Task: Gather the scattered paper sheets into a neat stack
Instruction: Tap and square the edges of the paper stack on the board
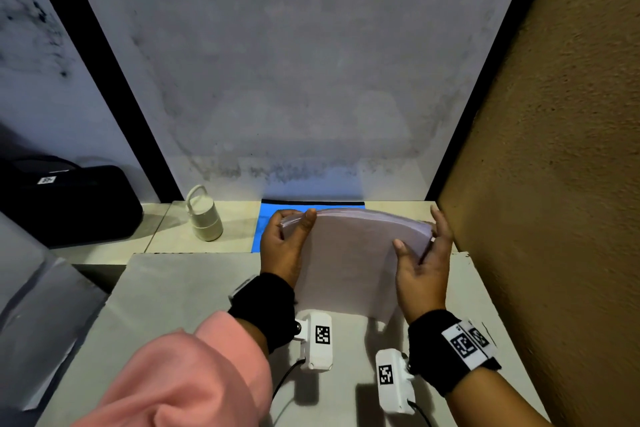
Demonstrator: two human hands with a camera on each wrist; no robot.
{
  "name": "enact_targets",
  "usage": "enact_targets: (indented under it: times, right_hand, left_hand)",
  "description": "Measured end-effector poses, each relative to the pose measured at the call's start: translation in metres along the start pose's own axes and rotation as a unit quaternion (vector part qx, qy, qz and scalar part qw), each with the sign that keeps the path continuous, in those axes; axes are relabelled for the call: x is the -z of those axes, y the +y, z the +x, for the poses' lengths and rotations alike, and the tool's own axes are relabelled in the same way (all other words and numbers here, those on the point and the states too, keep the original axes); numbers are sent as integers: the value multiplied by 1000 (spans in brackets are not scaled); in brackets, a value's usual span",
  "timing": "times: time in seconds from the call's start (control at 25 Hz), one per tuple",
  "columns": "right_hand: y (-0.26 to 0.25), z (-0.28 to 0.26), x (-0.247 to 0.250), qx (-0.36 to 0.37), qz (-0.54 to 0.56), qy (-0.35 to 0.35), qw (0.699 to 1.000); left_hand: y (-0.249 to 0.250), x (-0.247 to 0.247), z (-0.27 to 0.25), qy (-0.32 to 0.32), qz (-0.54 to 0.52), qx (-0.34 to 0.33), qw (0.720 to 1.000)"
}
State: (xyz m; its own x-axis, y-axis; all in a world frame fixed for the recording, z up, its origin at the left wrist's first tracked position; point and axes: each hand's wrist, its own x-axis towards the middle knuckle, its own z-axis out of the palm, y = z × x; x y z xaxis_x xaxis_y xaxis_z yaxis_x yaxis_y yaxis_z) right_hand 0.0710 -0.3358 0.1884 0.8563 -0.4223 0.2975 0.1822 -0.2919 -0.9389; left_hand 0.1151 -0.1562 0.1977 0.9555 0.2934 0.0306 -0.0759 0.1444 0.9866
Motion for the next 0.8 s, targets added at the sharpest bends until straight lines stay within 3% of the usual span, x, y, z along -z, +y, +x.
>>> enact_targets:
  times: [0.08, 0.12, 0.32, 0.72, 0.8]
  right_hand:
    - [5, -5, -2, 108, -101, 0, 989]
    - [9, -5, -3, 128, -126, -11, 984]
    - [12, -10, -4, 106, -129, 1, 986]
    - [7, -14, -2, 25, -44, 3, 999]
    - [5, -15, -2, 43, -49, -1, 998]
  left_hand:
    - [0, -2, -1, 17, -10, 6, 1000]
    - [1, -3, 0, 25, -18, 7, 1000]
    - [0, -4, 2, 56, -40, 14, 998]
    - [-4, 0, -3, 19, -14, 8, 1000]
    - [-5, 0, -6, 8, -10, 26, 1000]
